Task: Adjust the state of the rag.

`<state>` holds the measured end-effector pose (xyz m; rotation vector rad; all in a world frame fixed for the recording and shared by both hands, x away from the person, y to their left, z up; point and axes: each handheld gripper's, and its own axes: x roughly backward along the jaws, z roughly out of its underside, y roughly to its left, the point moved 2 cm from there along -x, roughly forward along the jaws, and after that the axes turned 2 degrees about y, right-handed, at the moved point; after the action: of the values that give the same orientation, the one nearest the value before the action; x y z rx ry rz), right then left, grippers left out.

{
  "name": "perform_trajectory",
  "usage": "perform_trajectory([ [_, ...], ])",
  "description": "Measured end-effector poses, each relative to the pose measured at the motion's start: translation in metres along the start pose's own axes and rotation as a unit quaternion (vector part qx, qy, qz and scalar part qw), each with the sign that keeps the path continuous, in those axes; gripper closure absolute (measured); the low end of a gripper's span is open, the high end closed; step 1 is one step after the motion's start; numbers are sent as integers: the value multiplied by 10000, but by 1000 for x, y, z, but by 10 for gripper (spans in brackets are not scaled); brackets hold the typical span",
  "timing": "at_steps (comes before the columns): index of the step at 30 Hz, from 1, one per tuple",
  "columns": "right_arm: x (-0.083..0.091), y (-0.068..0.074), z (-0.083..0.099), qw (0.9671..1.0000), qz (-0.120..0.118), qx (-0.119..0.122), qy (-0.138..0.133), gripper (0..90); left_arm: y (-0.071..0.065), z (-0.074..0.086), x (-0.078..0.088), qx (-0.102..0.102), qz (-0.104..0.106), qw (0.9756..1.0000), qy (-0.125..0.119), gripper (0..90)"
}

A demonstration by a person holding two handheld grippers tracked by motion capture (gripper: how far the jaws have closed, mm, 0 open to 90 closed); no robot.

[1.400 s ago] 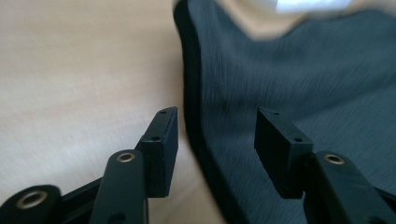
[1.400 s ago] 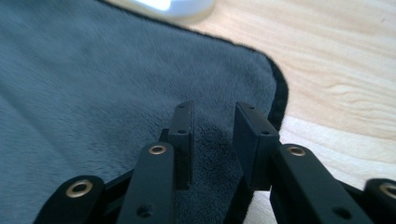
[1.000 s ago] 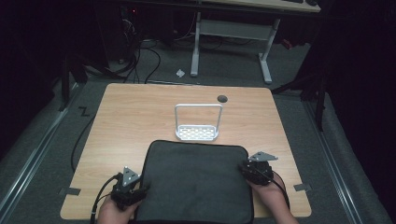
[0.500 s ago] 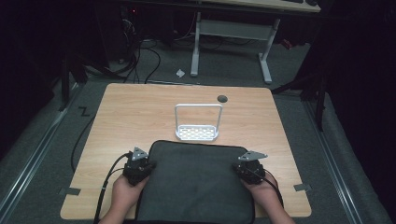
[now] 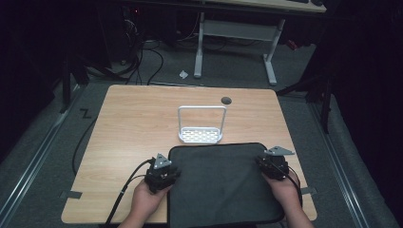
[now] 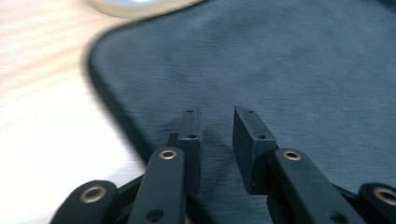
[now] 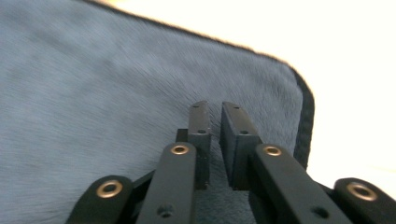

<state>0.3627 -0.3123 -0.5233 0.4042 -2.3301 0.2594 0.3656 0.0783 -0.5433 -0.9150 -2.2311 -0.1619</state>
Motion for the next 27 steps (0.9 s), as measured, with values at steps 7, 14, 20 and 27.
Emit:
perform_trajectory([
  [7, 8, 19, 2, 9994, -215, 130, -252, 744, 39, -10, 3, 349, -286, 9988, -179, 576],
  [14, 14, 38, -1, 9976, -446, 343, -391, 725, 49, -28, -20, 472, -297, 9984, -129, 476],
  [20, 13, 59, -3, 9950, -690, 599, -401, 621, 50, -37, -37, 549, -227, 9982, -40, 425],
  [27, 13, 92, -9, 9896, -1064, 853, -452, 548, 44, -37, -40, 175, -552, 9983, -19, 472],
])
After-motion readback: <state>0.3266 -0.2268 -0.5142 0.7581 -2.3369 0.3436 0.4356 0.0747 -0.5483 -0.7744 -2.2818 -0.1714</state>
